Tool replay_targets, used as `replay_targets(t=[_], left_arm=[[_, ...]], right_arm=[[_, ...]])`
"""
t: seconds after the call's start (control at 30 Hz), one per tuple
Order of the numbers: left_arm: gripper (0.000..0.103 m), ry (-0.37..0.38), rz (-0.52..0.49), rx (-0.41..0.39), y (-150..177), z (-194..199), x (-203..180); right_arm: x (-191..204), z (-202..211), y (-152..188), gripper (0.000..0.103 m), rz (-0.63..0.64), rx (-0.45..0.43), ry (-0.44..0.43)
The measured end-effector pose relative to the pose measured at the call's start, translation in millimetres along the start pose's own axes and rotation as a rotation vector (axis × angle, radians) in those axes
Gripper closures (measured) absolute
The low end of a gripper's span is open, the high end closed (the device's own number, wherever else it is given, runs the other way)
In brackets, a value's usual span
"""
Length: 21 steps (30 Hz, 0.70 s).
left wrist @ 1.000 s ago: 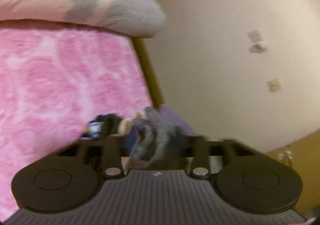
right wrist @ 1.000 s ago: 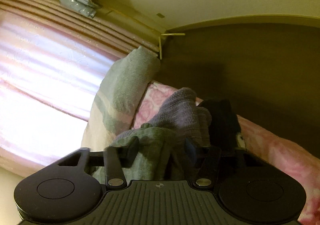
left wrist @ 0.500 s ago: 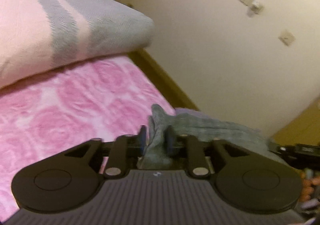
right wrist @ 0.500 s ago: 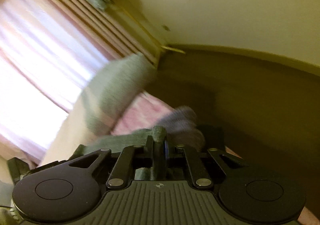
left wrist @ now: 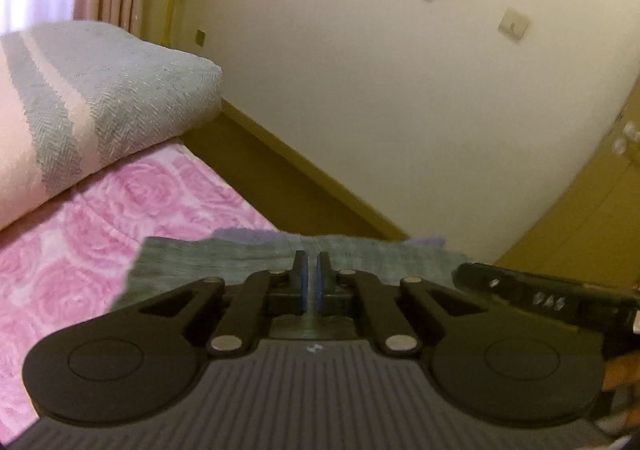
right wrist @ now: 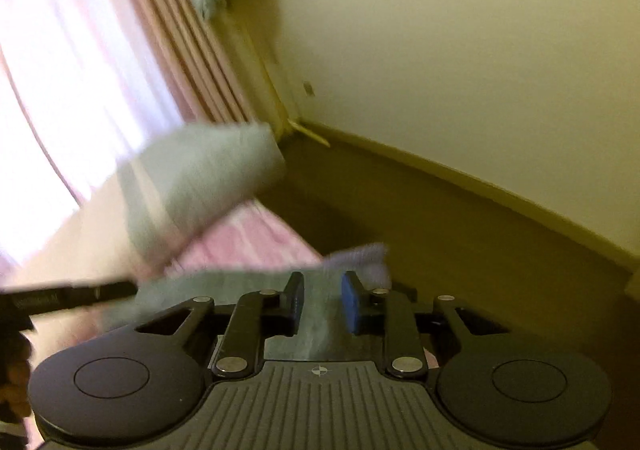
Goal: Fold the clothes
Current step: 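Lower the shorts onto the purple and navy clothes stack with both grippers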
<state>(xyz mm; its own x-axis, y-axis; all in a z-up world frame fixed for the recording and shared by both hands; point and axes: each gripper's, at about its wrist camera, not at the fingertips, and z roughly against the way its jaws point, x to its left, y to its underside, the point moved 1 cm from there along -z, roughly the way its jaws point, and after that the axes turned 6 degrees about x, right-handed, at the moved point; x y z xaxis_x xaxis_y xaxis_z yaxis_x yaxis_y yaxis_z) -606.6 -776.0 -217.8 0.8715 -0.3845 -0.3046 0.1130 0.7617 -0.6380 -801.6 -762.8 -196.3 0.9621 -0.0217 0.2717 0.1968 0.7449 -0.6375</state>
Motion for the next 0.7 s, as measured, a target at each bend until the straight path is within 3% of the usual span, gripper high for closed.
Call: replay_targets(t=[0.13,0.3,0.37,0.5,0.6,0.7], left_arm=[[0.098,-0.054,-0.042,0.008,17,-30,-2],[0.094,-0.066,-0.074,0.007,17,-31,-1],[0.095,-0.087,-0.028,-0.003,14,-16,2],[0.097,-0.079,0.004,-0.018,25,29,1],[0.097,-0.062,0.014,-0.026,37,62,-3],[0.096,-0.046,-0.024,-0.007,58,71,-23]], right_arm=[[4,-39,21,0.08,0.056,0.014,0.101],[-11,-52,23,0.08,0.069,0.032,0.071],[-16,-45,17,0.08,0.025,0.037,0.045],[-27,-5,14,0.08,-0.042,-0.009,0.102],[-17,32,25,0.08,0.011,-0.036,0.056],[6,60,49,0.08,0.112,-0.044,0.019]])
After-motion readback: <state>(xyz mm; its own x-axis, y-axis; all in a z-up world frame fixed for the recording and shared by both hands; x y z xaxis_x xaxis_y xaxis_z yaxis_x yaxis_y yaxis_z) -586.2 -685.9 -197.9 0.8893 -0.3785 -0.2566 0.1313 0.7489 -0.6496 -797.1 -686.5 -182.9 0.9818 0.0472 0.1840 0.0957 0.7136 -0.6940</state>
